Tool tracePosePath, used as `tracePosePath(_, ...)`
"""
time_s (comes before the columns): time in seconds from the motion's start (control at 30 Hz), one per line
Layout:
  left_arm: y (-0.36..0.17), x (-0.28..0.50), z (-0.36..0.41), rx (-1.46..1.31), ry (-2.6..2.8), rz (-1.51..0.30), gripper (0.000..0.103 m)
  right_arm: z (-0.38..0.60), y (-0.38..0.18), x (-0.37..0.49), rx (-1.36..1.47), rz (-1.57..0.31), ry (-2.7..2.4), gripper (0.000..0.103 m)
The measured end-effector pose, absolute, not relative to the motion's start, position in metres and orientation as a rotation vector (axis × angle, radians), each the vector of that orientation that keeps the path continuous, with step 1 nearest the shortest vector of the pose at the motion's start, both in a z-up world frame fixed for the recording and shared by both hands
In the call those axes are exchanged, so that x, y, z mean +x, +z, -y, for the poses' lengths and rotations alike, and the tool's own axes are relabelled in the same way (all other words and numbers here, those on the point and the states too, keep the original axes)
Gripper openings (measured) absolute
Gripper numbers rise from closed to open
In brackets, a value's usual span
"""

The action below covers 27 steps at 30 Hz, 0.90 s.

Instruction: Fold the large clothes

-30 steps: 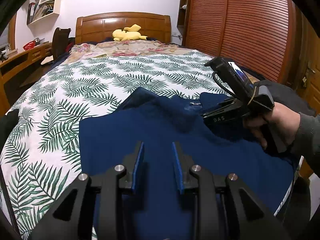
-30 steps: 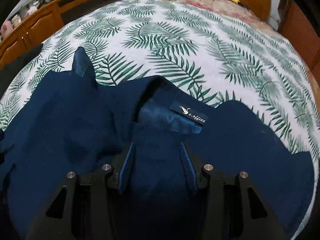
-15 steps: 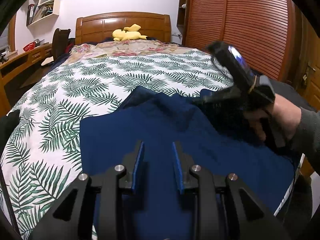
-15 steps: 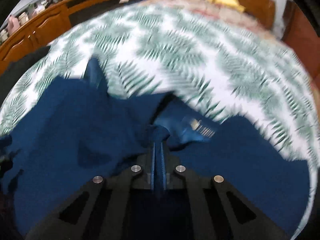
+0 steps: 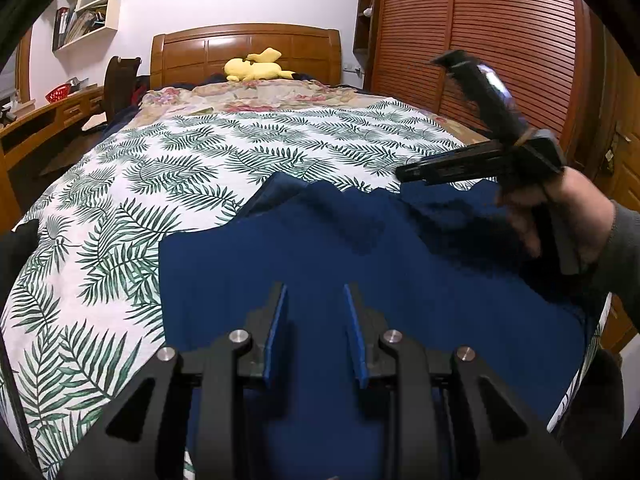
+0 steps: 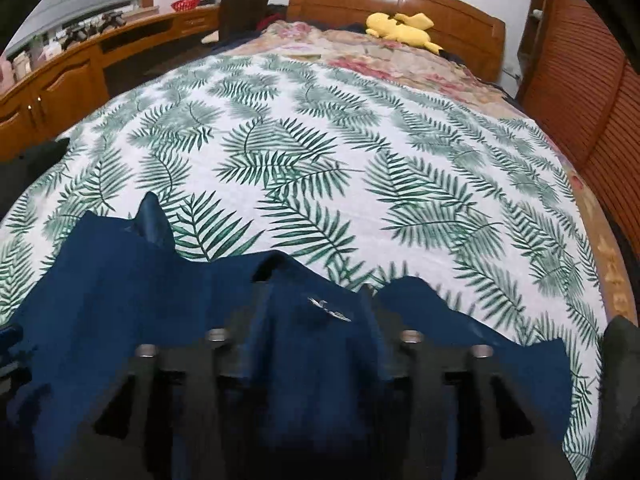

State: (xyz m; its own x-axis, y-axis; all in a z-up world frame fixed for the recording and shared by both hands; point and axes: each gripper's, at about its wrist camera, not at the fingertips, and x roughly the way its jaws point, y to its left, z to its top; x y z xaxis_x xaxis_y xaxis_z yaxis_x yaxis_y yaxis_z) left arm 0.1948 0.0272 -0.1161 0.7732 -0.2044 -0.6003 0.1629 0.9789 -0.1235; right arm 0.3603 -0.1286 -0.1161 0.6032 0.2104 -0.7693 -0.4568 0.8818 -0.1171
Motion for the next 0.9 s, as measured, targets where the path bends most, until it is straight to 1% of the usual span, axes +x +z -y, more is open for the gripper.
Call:
tracePosePath(0.2,-0.114,0.192,-0.028,-0.067,-0.202,-0.649,0.026,0.176,-0.094,0.319,-0.287,-0.844,0.386,0.052)
tracePosePath(0.4,-0.11,0.186,-0.025,-0.057,-0.206,-0.636,0.026,0.222,-0.088,0.263,-0.268,-0.832,0.356,0.052)
tracePosePath(0.63,-0.102,0.172,-0.016,-0.043,-0.209,-0.608,0.026,0.277,-0.103,0.214,-0.224,-0.875,0.267,0.052)
tracePosePath(0.9,-0.101,0.128,0.007,0.039,-0.209,-0.621,0.026,0.326,-0.123,0.191,-0.192,-0.944,0.258,0.052)
